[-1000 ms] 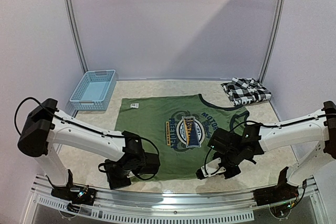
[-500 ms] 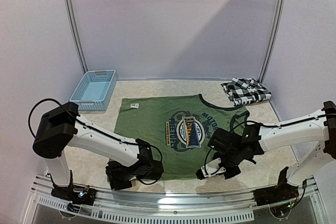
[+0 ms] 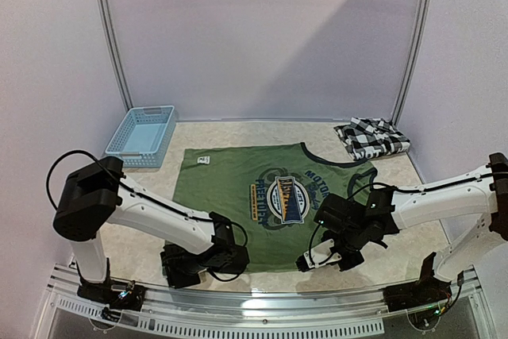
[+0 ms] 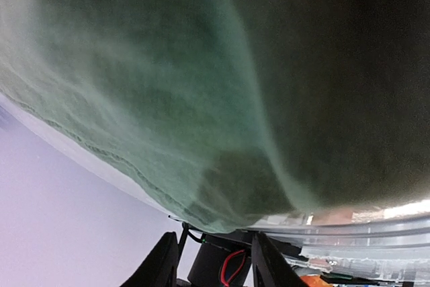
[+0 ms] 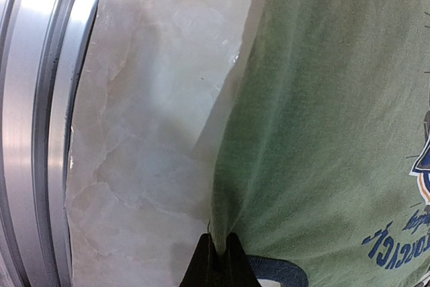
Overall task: Fold and stack the mixed laundry pile
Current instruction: Pick up the flattened tank top from the center of the board.
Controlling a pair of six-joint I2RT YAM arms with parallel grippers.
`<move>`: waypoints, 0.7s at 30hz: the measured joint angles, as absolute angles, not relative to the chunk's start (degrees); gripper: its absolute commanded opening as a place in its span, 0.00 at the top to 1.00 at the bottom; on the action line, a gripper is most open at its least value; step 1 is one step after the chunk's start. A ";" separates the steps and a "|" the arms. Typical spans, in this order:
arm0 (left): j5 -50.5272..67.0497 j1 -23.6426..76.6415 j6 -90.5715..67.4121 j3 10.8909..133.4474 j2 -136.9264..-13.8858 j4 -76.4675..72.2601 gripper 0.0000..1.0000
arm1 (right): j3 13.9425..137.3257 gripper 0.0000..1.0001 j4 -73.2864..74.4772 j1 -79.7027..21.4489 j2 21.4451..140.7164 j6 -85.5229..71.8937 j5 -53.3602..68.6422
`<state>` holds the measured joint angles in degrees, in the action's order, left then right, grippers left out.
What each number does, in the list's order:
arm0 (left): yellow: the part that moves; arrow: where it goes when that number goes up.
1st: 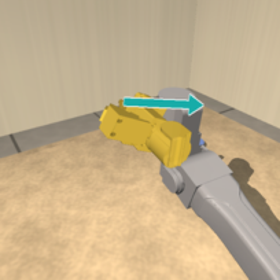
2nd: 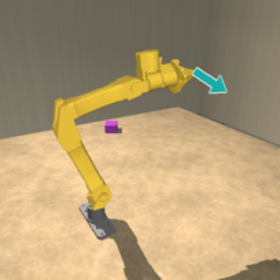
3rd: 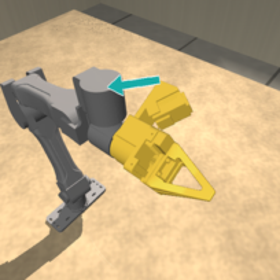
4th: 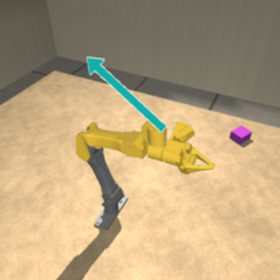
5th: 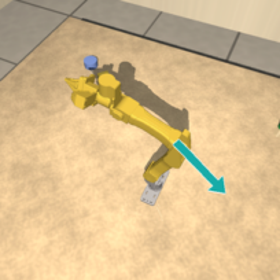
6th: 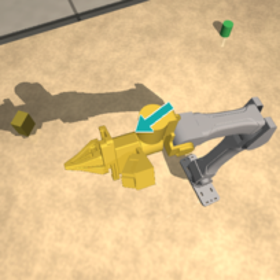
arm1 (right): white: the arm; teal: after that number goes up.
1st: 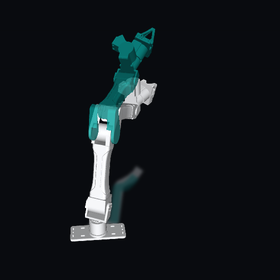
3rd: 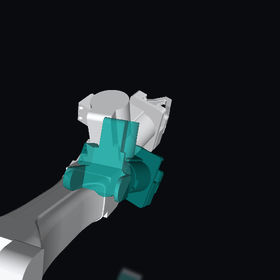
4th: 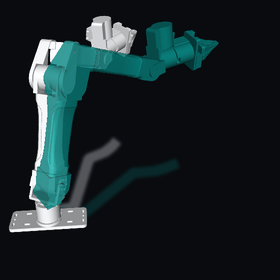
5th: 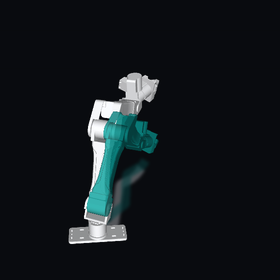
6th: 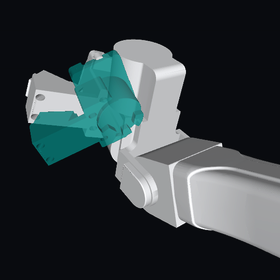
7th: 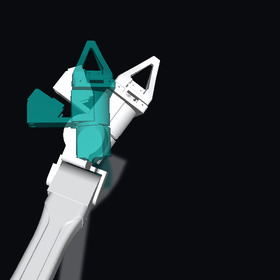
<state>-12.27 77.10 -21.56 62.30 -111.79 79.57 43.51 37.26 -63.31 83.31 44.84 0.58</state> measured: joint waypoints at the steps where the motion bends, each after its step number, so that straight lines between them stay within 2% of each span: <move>1: -12.16 77.21 -22.11 62.17 -111.74 79.44 0.62 | 43.51 0.98 37.26 -63.31 83.31 44.82 0.58; 7: -11.11 76.88 -26.37 57.98 -105.43 74.50 0.62 | 43.51 0.98 37.30 -63.31 83.31 44.56 0.58; 16: -18.70 74.85 -35.55 53.25 -80.25 66.96 0.63 | 44.40 0.98 38.33 -63.31 84.12 43.97 0.71; 21: -16.32 74.65 -38.35 45.87 -79.79 62.39 0.61 | 45.32 0.98 39.05 -63.31 84.86 43.90 0.75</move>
